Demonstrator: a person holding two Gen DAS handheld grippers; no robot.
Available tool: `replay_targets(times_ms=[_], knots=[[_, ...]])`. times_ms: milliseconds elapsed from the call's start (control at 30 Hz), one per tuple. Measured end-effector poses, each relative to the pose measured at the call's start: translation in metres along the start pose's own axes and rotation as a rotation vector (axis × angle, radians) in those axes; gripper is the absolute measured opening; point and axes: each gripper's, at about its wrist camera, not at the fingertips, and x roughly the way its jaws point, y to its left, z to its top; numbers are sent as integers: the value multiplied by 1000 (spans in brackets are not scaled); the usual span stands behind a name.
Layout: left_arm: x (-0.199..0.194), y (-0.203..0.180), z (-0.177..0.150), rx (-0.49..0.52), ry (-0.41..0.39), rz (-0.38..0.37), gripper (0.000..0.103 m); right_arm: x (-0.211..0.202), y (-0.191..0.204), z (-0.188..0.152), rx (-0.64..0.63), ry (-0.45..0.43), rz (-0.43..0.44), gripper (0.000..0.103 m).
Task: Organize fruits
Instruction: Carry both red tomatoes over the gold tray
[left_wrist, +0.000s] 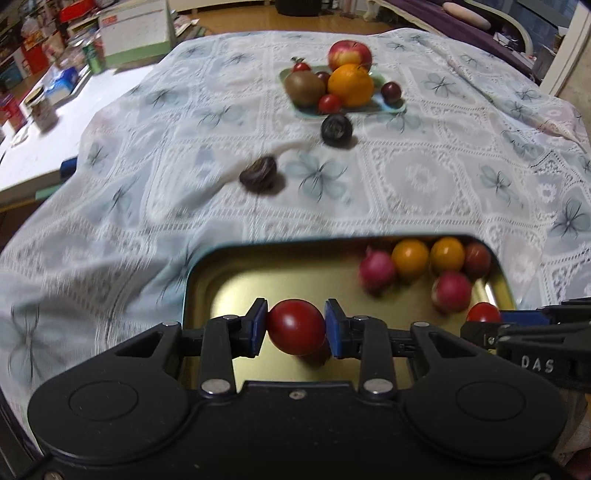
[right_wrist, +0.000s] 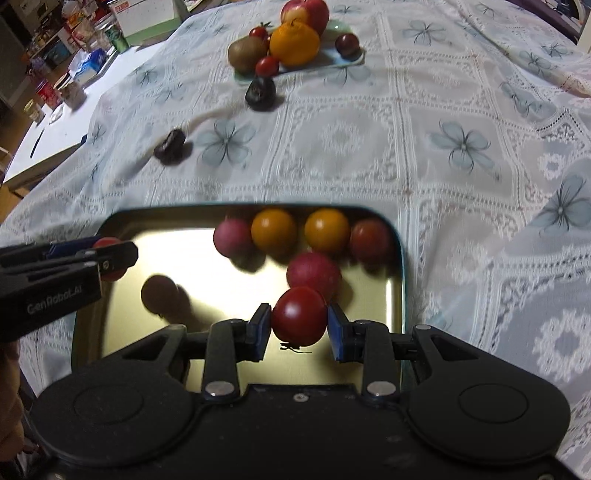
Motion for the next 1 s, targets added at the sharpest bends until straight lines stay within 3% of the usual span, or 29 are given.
replay_targets(times_ms=[367,1000], knots=[[-3,15,-36,-103,21,25,42,10,16,-30,-35,53,21,32],[-9,19,-52,-141,47,61,42,-5,21,-50,-52,64,9,32]])
